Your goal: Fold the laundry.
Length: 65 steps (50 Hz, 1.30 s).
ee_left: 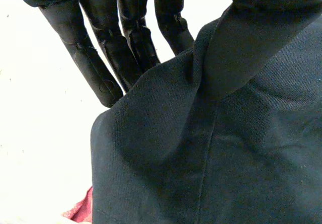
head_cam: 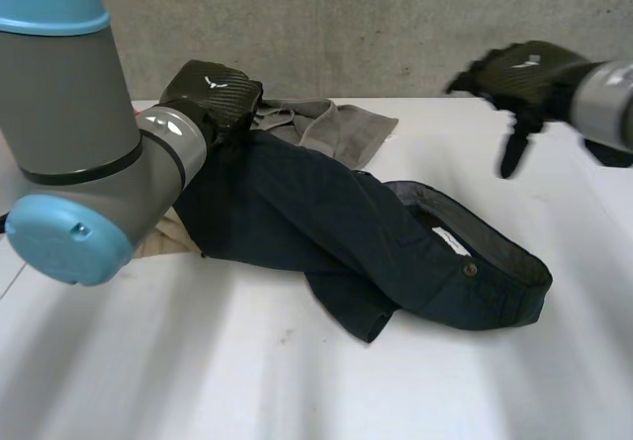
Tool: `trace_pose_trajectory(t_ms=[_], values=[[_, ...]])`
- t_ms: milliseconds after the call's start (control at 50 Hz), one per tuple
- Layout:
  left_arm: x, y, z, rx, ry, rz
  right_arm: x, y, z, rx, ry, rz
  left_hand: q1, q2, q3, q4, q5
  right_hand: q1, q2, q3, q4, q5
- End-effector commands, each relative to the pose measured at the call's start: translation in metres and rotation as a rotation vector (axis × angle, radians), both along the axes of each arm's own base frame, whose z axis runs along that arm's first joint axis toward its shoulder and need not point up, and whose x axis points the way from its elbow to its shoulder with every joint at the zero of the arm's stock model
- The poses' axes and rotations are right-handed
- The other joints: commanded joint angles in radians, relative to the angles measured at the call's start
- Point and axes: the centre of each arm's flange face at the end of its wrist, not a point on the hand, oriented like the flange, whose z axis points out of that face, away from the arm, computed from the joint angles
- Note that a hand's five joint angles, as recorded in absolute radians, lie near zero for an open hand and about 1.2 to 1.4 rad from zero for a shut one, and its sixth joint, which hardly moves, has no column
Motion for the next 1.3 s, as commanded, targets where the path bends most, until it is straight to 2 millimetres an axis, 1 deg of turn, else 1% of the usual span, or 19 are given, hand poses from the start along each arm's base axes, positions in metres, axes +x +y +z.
trace_pose_trajectory(t_ms=[20, 120, 220, 240, 260, 300, 360, 400, 460, 480, 500, 540, 620, 700, 900, 1080, 1160, 1240, 1300], values=[[0.003, 0.018, 0.005, -0.024, -0.032, -0.027, 0.073, -0.005, -0.053, 0.041, -0.039, 0.171, 0.237, 0.202, 0.206, 0.198, 0.24, -0.041, -0.028, -0.031, -0.033, -0.048], [0.003, 0.022, 0.006, -0.048, -0.029, -0.034, 0.108, -0.008, -0.111, 0.118, -0.031, 0.257, 0.237, 0.202, 0.206, 0.198, 0.24, -0.041, -0.028, -0.031, -0.033, -0.048], [0.004, 0.018, 0.001, -0.055, -0.051, -0.033, 0.123, -0.02, -0.146, 0.126, -0.043, 0.255, 0.237, 0.202, 0.206, 0.198, 0.24, 0.046, 0.059, 0.056, 0.054, 0.04], [0.004, 0.017, 0.0, -0.054, -0.056, -0.032, 0.125, -0.022, -0.15, 0.124, -0.046, 0.249, 0.237, 0.202, 0.206, 0.198, 0.24, 0.157, 0.17, 0.167, 0.165, 0.151], [0.004, 0.015, -0.002, -0.053, -0.065, -0.028, 0.127, -0.029, -0.155, 0.103, -0.058, 0.235, 0.237, 0.202, 0.206, 0.198, 0.24, 0.606, 0.619, 0.616, 0.614, 0.599], [0.005, 0.012, -0.004, -0.054, -0.073, -0.028, 0.129, -0.037, -0.154, 0.06, -0.077, 0.218, 0.237, 0.202, 0.206, 0.198, 0.24, 1.178, 1.191, 1.188, 1.186, 1.171], [0.004, 0.003, -0.007, -0.071, -0.086, -0.023, 0.128, -0.058, -0.125, -0.091, -0.154, 0.156, 0.237, 0.202, 0.206, 0.198, 0.24, 1.181, 1.193, 1.19, 1.189, 1.174], [0.003, -0.009, 0.0, -0.131, -0.089, -0.01, 0.118, -0.075, -0.075, -0.24, -0.277, 0.091, 0.237, 0.202, 0.206, 0.198, 0.24, 1.181, 1.193, 1.19, 1.189, 1.174], [0.001, -0.026, 0.025, -0.261, -0.073, 0.019, 0.108, -0.078, -0.013, -0.4, -0.413, 0.061, 0.237, 0.202, 0.206, 0.198, 0.24, 1.181, 1.193, 1.19, 1.189, 1.174], [0.001, -0.03, 0.034, -0.302, -0.06, 0.027, 0.104, -0.079, 0.004, -0.445, -0.449, 0.054, 0.237, 0.202, 0.206, 0.198, 0.24, 1.181, 1.193, 1.19, 1.189, 1.174], [0.0, -0.036, 0.055, -0.392, -0.03, 0.043, 0.096, -0.076, 0.035, -0.524, -0.519, 0.047, 0.237, 0.202, 0.206, 0.198, 0.24, 1.181, 1.193, 1.19, 1.189, 1.174], [-0.001, -0.042, 0.089, -0.531, 0.04, 0.069, 0.085, -0.066, 0.077, -0.631, -0.605, 0.054, 0.237, 0.202, 0.206, 0.198, 0.24, 1.181, 1.193, 1.19, 1.189, 1.174], [-0.002, -0.041, 0.141, -0.731, 0.178, 0.091, 0.068, -0.048, 0.121, -0.766, -0.691, 0.081, 0.237, 0.202, 0.206, 0.198, 0.24, 1.181, 1.193, 1.19, 1.189, 1.174], [-0.002, -0.036, 0.164, -0.808, 0.259, 0.1, 0.055, -0.038, 0.134, -0.816, -0.714, 0.091, 0.237, 0.202, 0.206, 0.198, 0.24, 1.181, 1.193, 1.19, 1.189, 1.174], [0.007, -0.019, 0.162, -0.742, 0.308, 0.084, 0.04, -0.013, 0.134, -0.753, -0.68, 0.078, 0.237, 0.202, 0.206, 0.198, 0.24, 1.181, 1.193, 1.19, 1.189, 1.174], [0.025, 0.015, 0.193, -0.798, 0.361, 0.061, 0.037, 0.004, 0.126, -0.632, -0.629, 0.08, 0.237, 0.202, 0.206, 0.198, 0.24, 1.181, 1.193, 1.19, 1.189, 1.174], [0.032, 0.023, 0.206, -0.815, 0.369, 0.059, 0.035, 0.012, 0.134, -0.626, -0.632, 0.08, 0.237, 0.202, 0.206, 0.198, 0.24, 1.181, 1.193, 1.19, 1.189, 1.174], [0.035, 0.02, 0.212, -0.81, 0.353, 0.044, 0.035, 0.014, 0.135, -0.621, -0.635, 0.071, 0.237, 0.202, 0.206, 0.198, 0.24, 1.181, 1.193, 1.19, 1.189, 1.174], [0.031, 0.003, 0.199, -0.765, 0.321, 0.035, 0.037, 0.013, 0.129, -0.596, -0.632, 0.056, 0.237, 0.202, 0.206, 0.198, 0.24, 1.181, 1.193, 1.19, 1.189, 1.174]])
